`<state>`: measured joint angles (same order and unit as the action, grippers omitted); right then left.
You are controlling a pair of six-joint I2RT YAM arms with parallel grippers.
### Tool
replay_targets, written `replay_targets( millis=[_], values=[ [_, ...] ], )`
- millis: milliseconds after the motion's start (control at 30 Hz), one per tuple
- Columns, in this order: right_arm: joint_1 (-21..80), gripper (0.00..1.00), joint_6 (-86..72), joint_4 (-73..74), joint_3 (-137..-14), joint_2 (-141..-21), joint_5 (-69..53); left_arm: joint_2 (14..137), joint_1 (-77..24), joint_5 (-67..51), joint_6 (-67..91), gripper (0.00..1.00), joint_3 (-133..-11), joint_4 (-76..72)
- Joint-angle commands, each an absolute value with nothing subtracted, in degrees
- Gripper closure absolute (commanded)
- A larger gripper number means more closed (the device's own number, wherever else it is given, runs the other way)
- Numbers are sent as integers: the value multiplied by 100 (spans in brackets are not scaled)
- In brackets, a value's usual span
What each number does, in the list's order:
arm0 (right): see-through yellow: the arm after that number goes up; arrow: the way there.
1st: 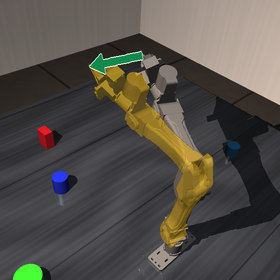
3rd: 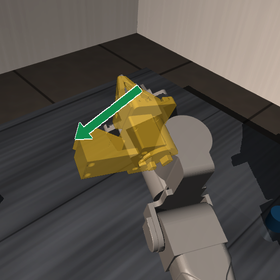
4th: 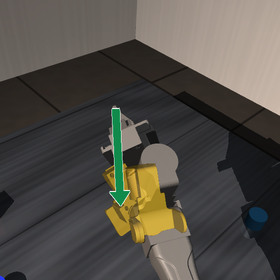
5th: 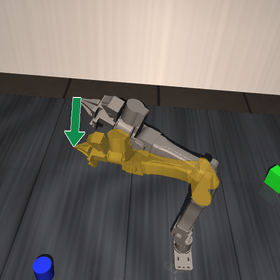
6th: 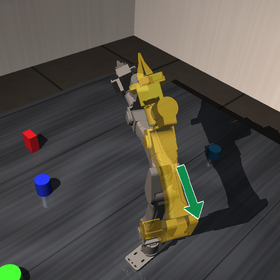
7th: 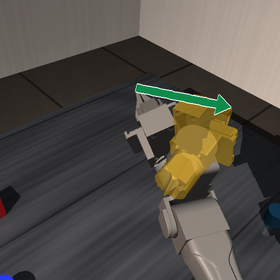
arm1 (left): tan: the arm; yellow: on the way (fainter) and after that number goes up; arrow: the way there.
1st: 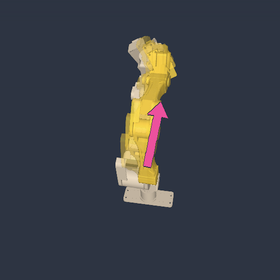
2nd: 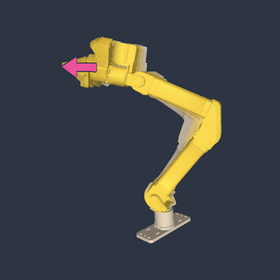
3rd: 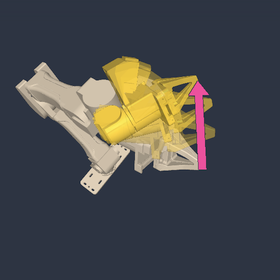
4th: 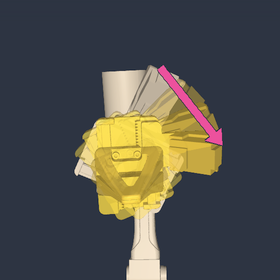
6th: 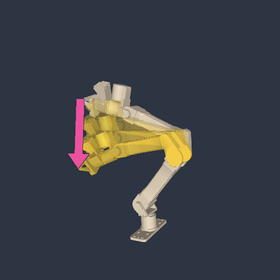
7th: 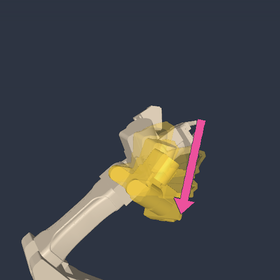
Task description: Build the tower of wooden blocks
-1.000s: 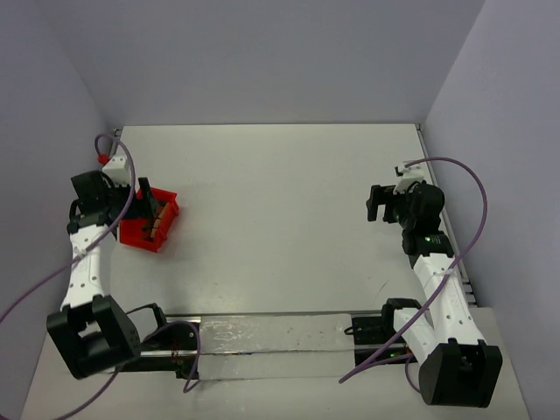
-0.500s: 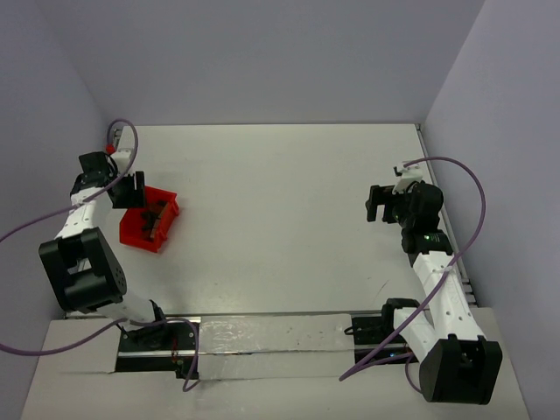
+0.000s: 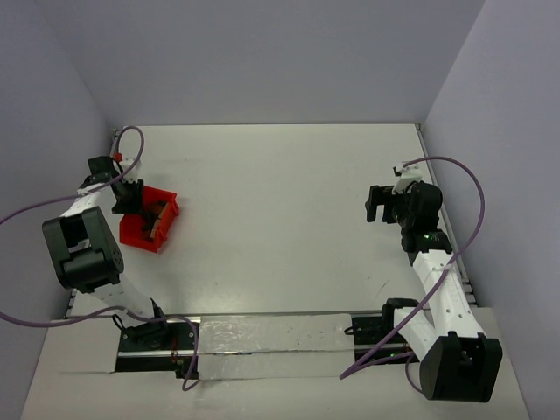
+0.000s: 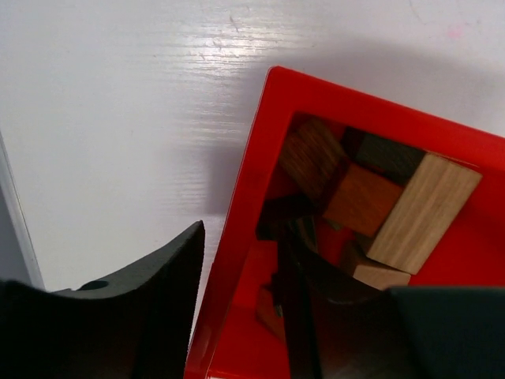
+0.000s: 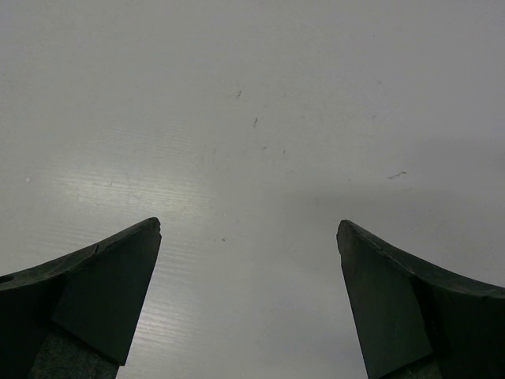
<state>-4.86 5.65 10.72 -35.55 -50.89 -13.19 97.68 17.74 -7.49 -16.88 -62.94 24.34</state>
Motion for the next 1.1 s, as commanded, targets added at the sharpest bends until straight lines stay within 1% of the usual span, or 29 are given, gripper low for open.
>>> replay_targets(
  millis=[0,133,200,267,300,333,600,667,800,833,1000,1067],
  values=[
    [-448,0,589,897,-3586,-5115,-1335,9918,1829,-801,-1688,55,-6558,2117],
    [-448,0,589,896,-3581,-5106,-1310,10029,1841,-826,-1687,69,-6601,2052],
    [-448,0,587,894,-3571,-5098,-1312,10055,1837,-819,-1683,79,-6638,2061],
    [-448,0,580,888,-3577,-5098,-1313,10086,1842,-800,-1670,87,-6676,2074],
    [-448,0,580,891,-3580,-5098,-1310,10084,1846,-788,-1667,92,-6689,2080],
    [-448,0,580,896,-3586,-5098,-1310,10073,1846,-766,-1661,100,-6705,2091],
    [-453,0,589,883,-3577,-5032,-1301,9585,1806,-861,-1520,100,-6864,2421],
    [-457,0,580,878,-3577,-5017,-1309,9366,1644,-631,-1495,100,-6928,2527],
    [-449,0,572,872,-3586,-4981,-1320,9016,982,140,-1516,100,-6978,2623],
    [-456,0,579,885,-3586,-4968,-1326,8958,761,728,-1490,100,-7023,2694],
    [-457,0,598,900,-3582,-4941,-1324,8990,-101,2102,-1369,100,-7312,2978],
    [-457,0,608,898,-3577,-4931,-1315,9067,-603,2728,-1358,100,-7384,3072]
  ],
)
